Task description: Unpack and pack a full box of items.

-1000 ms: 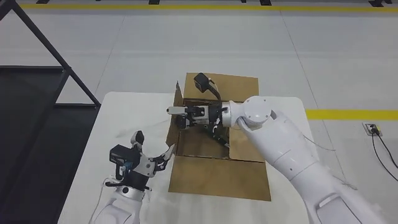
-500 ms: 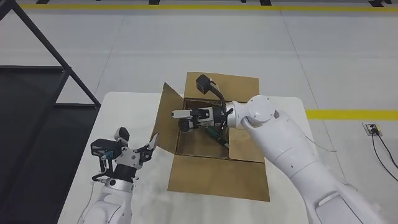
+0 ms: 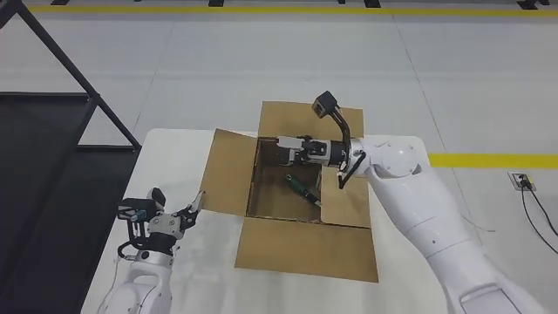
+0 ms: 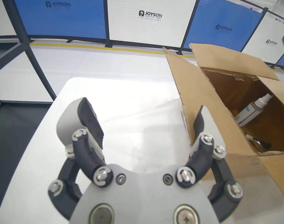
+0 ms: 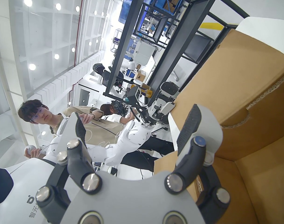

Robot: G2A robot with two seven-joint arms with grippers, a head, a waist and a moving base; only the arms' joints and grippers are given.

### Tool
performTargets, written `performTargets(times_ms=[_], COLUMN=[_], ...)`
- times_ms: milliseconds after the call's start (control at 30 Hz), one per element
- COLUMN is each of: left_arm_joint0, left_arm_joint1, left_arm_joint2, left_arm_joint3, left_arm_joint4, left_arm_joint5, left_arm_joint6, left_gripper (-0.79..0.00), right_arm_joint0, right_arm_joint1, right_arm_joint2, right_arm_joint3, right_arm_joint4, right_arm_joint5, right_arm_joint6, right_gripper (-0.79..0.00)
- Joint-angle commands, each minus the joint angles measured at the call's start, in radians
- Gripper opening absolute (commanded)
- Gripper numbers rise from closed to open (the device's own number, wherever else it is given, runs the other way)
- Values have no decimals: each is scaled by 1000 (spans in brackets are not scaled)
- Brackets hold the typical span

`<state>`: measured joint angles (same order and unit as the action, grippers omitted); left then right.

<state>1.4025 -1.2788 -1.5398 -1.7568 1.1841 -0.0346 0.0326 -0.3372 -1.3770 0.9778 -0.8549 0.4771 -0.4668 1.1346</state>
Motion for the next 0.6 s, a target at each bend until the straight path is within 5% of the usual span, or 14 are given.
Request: performTargets(times_ms=[0,567], left_arm_joint0=[-6,-50], left_arm_joint1=[0,-2], left_arm_joint2=[0,13], left_arm_joint3=[16,87], left_arm_joint4=[2,31], left_arm_joint5=[4,20], left_arm_joint6=[-2,-19], left_gripper=[0,0], right_arm_joint0=[-23,-109], right_arm_joint1=[11,51], right_arm_joint2=[24,104], right_arm_joint3=[-27,-145], right_arm_joint4=[-7,-48], right_arm_joint5=[15,77], right_arm_joint6=[0,-6], right_gripper=[0,0])
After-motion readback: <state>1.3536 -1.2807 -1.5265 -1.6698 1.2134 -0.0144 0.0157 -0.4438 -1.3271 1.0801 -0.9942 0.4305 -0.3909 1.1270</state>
